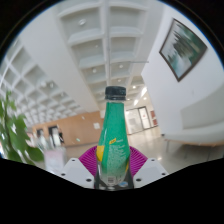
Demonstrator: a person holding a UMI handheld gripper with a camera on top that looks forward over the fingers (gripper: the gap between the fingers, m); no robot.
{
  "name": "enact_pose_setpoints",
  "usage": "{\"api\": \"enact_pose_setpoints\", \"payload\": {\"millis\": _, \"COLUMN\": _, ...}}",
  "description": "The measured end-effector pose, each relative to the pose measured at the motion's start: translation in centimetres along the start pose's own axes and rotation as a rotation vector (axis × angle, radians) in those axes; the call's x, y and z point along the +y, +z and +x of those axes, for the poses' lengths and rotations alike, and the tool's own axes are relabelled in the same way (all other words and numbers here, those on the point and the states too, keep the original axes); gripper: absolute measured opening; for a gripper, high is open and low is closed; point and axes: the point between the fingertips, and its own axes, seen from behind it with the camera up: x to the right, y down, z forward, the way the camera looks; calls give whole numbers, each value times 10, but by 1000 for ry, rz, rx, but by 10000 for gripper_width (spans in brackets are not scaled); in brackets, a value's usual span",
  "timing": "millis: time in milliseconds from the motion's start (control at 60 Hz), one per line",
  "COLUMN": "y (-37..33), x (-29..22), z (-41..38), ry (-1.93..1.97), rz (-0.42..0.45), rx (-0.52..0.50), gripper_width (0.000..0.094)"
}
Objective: Pour water
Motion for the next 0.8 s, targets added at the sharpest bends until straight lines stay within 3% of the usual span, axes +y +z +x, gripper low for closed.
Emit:
{"api": "enact_pose_setpoints", "payload": {"millis": 83, "y": 12, "x": 50, "z": 45, "ry": -189, "rz": -101, "rx": 82, "gripper_width": 385}}
{"api": "enact_pose_setpoints", "payload": {"millis": 233, "y": 18, "x": 161, "z": 97, "ry": -270, "rz": -314, "rx": 127, "gripper_width": 386}}
{"api": "enact_pose_setpoints", "payload": {"millis": 383, "y": -1, "x": 230, "z": 134, "ry": -282, "rz": -467, "rx": 139, "gripper_width": 387}}
{"api": "enact_pose_setpoints", "payload": {"millis": 450, "y": -11, "x": 256, "z": 140, "ry": -275, "rz": -507, "rx": 143, "gripper_width": 396}}
{"api": "enact_pose_setpoints", "payload": {"millis": 483, "y": -10, "x": 247, "z": 135, "ry": -275, "rz": -468, "rx": 140, "gripper_width": 389}}
{"api": "enact_pose_setpoints", "payload": {"millis": 567, "y": -10, "x": 249, "z": 140, "ry": -282, "rz": -479, "rx": 147, "gripper_width": 404}}
{"api": "enact_pose_setpoints", "payload": {"millis": 717, "y": -17, "x": 251, "z": 142, "ry": -296, "rz": -526, "rx": 159, "gripper_width": 578}}
{"api": "enact_pose_setpoints", "payload": {"millis": 750, "y": -20, "x": 253, "z": 141, "ry": -282, "rz": -545, "rx": 166, "gripper_width": 736}}
{"api": "enact_pose_setpoints", "payload": {"millis": 800, "y": -25, "x": 249, "z": 137, "ry": -267, "rz": -553, "rx": 169, "gripper_width": 877}}
